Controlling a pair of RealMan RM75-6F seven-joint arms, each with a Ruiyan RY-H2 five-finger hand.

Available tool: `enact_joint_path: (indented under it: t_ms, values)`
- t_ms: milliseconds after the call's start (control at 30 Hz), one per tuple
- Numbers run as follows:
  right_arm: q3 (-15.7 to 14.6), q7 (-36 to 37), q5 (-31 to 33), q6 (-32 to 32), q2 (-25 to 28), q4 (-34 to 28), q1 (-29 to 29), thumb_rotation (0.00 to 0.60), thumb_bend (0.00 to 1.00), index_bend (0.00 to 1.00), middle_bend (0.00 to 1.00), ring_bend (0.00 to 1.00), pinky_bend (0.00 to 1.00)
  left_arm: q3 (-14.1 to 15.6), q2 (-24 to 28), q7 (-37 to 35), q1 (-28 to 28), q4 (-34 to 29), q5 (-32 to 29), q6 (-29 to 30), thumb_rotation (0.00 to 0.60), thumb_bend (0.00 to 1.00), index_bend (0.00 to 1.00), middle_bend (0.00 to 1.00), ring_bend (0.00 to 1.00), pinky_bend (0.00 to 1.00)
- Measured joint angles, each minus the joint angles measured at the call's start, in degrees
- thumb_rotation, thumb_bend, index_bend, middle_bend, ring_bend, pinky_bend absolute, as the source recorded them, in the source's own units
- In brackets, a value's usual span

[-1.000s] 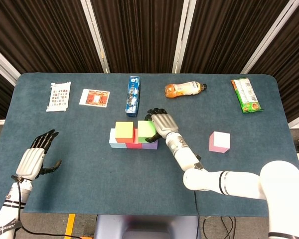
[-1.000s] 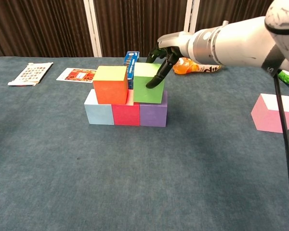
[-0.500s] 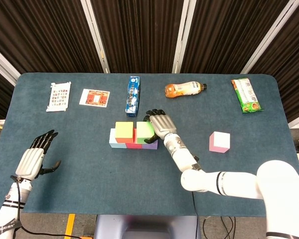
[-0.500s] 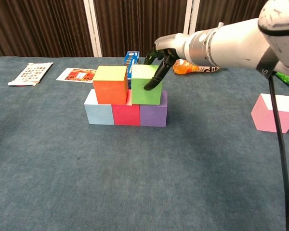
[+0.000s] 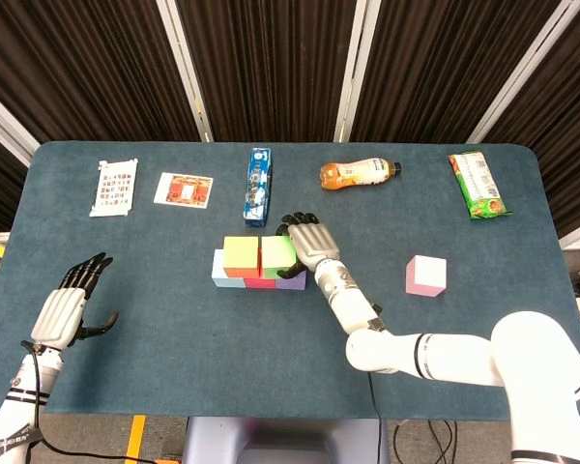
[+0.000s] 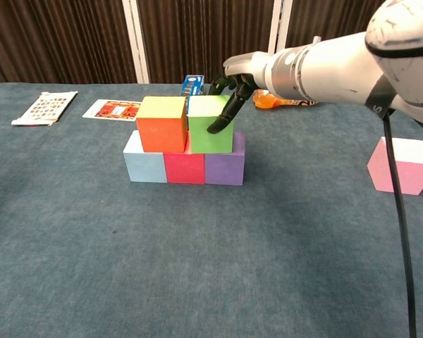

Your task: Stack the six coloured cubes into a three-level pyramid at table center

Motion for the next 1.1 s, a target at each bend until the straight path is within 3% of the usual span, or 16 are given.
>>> enact_joint_path:
  t_ms: [1100]
  values:
    - [1.02, -0.61, 0.32, 0.62, -0.15, -0.49, -0.11, 0.6, 0.3, 0.43, 0.2, 0.07, 0.08, -0.03, 0.07, -0.4, -0.01, 0.07, -0.01, -1.16, 0.6, 0.33, 0.05, 0.0, 0.0, 0.08]
